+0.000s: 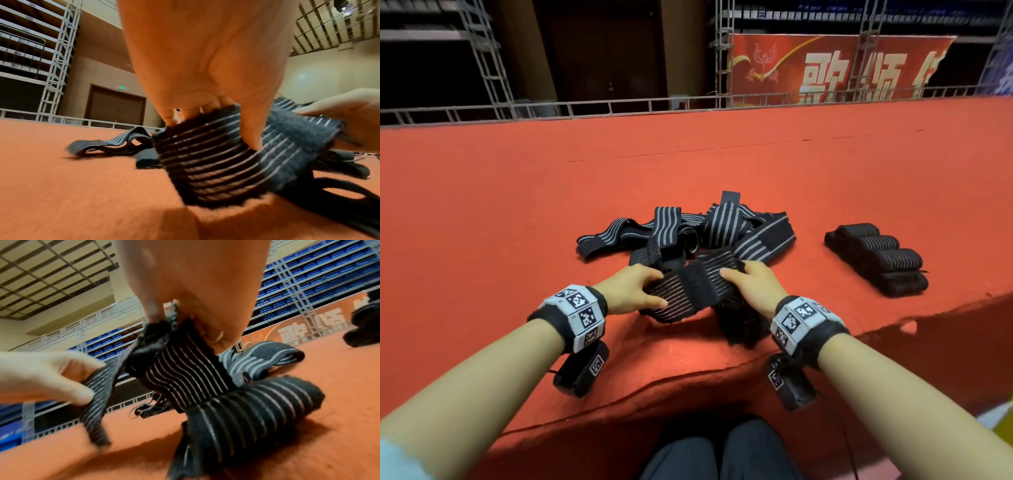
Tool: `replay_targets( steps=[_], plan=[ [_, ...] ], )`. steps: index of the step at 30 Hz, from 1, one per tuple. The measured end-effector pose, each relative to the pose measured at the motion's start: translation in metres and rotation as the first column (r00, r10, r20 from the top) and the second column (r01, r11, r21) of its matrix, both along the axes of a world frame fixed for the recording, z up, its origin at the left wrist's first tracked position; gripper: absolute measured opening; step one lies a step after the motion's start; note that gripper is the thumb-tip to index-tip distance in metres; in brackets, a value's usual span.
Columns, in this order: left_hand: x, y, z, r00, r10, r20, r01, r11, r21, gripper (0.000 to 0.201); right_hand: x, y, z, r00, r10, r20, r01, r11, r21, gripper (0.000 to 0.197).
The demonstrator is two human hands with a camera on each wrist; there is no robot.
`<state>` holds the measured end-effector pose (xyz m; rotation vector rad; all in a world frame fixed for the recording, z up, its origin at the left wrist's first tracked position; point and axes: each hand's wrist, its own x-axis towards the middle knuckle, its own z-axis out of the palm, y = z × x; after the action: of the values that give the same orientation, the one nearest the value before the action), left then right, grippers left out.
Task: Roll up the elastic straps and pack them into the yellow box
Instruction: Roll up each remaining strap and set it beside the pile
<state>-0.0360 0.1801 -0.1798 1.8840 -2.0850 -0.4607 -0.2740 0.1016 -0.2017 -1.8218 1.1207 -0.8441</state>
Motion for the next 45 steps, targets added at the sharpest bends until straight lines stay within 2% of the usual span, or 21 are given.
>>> replay_targets(
  steps=[2, 4, 7, 9, 11, 14, 17, 18, 20, 23, 25, 27, 28, 29, 31, 33, 36, 38, 40, 43, 45],
  plan=[
    [0.01, 0.0, -0.005, 0.999, 0.017, 0.038, -0.019, 0.997, 0.072, 0.017, -0.007, -0.012, -0.001, 0.987, -0.099, 0.126, 0.089, 0.993, 0.082, 0.039],
    [0.023, 0.001, -0.012, 0.998, 0.054, 0.034, -0.057, 0.993, 0.106, 0.022, -0.014, -0.022, -0.004, 0.97, -0.144, 0.194, 0.12, 0.984, 0.129, 0.036],
    [0.036, 0.002, -0.023, 0.946, 0.17, -0.276, -0.142, 0.982, 0.121, 0.017, -0.022, -0.02, -0.001, 0.971, -0.123, 0.203, 0.105, 0.99, 0.096, 0.018],
    [0.036, 0.005, -0.023, 0.769, 0.271, -0.579, -0.234, 0.962, 0.14, 0.008, -0.026, -0.02, -0.004, 0.971, -0.119, 0.208, 0.11, 0.993, 0.051, 0.026],
    [0.037, 0.007, -0.02, 0.56, 0.308, -0.769, -0.32, 0.937, 0.141, 0.005, -0.026, -0.022, -0.006, 0.965, -0.148, 0.218, 0.147, 0.989, 0.021, 0.044],
    [0.04, 0.003, -0.015, 0.41, 0.273, -0.87, -0.429, 0.9, 0.08, 0.009, -0.023, -0.021, -0.005, 0.952, -0.207, 0.224, 0.204, 0.978, 0.036, 0.063],
    [0.061, -0.005, -0.013, 0.207, 0.275, -0.939, -0.692, 0.719, 0.058, 0.016, -0.028, -0.022, -0.002, 0.912, -0.34, 0.229, 0.341, 0.939, 0.036, 0.065],
    [0.072, -0.007, -0.013, 0.175, 0.28, -0.944, -0.766, 0.641, 0.048, 0.015, -0.033, -0.023, -0.001, 0.9, -0.387, 0.201, 0.393, 0.92, 0.014, 0.066],
    [0.09, -0.007, -0.013, 0.269, 0.318, -0.909, -0.832, 0.552, -0.054, 0.02, -0.042, -0.023, 0.002, 0.891, -0.447, 0.085, 0.451, 0.892, -0.034, 0.064],
    [0.088, -0.007, 0.001, 0.516, 0.286, -0.807, -0.775, 0.557, -0.299, 0.018, -0.046, -0.021, 0.006, 0.89, -0.445, -0.096, 0.444, 0.895, -0.038, 0.061],
    [0.082, -0.003, 0.025, 0.626, 0.249, -0.739, -0.749, 0.458, -0.48, 0.016, -0.045, -0.023, 0.009, 0.887, -0.436, -0.153, 0.438, 0.899, -0.02, 0.067],
    [0.089, -0.004, 0.058, 0.621, 0.198, -0.758, -0.781, 0.241, -0.577, 0.025, -0.045, -0.029, 0.01, 0.891, -0.435, -0.132, 0.441, 0.898, 0.014, 0.073],
    [0.093, -0.002, 0.075, 0.604, 0.155, -0.782, -0.796, 0.163, -0.583, 0.027, -0.046, -0.03, 0.01, 0.891, -0.437, -0.121, 0.443, 0.896, 0.026, 0.072],
    [0.096, 0.001, 0.093, 0.605, 0.128, -0.786, -0.795, 0.145, -0.588, 0.026, -0.047, -0.031, 0.01, 0.892, -0.435, -0.121, 0.441, 0.897, 0.02, 0.068],
    [0.085, 0.003, 0.12, 0.715, 0.091, -0.693, -0.684, 0.296, -0.667, 0.015, -0.046, -0.033, 0.01, 0.906, -0.409, -0.109, 0.404, 0.912, -0.064, 0.047],
    [0.059, 0.003, 0.134, 0.853, 0.113, -0.51, -0.48, 0.555, -0.68, 0.013, -0.041, -0.035, 0.011, 0.939, -0.332, -0.088, 0.311, 0.93, -0.194, 0.025],
    [0.02, 0.004, 0.133, 0.904, 0.133, -0.407, -0.334, 0.814, -0.476, 0.028, -0.027, -0.032, 0.019, 0.972, -0.237, 0.001, 0.228, 0.935, -0.273, 0.044],
    [0.007, 0.004, 0.126, 0.874, 0.086, -0.478, -0.277, 0.897, -0.345, 0.031, -0.017, -0.029, 0.026, 0.966, -0.226, 0.126, 0.249, 0.945, -0.213, 0.049],
    [0.0, 0.006, 0.117, 0.87, 0.016, -0.493, -0.176, 0.943, -0.281, 0.03, -0.009, -0.029, 0.028, 0.958, -0.188, 0.218, 0.226, 0.96, -0.167, 0.038],
    [-0.017, 0.008, 0.105, 0.893, -0.102, -0.438, -0.004, 0.972, -0.234, 0.024, -0.005, -0.024, 0.032, 0.947, -0.1, 0.305, 0.15, 0.978, -0.147, 0.025],
    [-0.029, 0.01, 0.097, 0.868, -0.123, -0.481, 0.02, 0.977, -0.213, 0.016, -0.003, -0.019, 0.035, 0.943, -0.027, 0.332, 0.078, 0.987, -0.141, 0.024]
  ],
)
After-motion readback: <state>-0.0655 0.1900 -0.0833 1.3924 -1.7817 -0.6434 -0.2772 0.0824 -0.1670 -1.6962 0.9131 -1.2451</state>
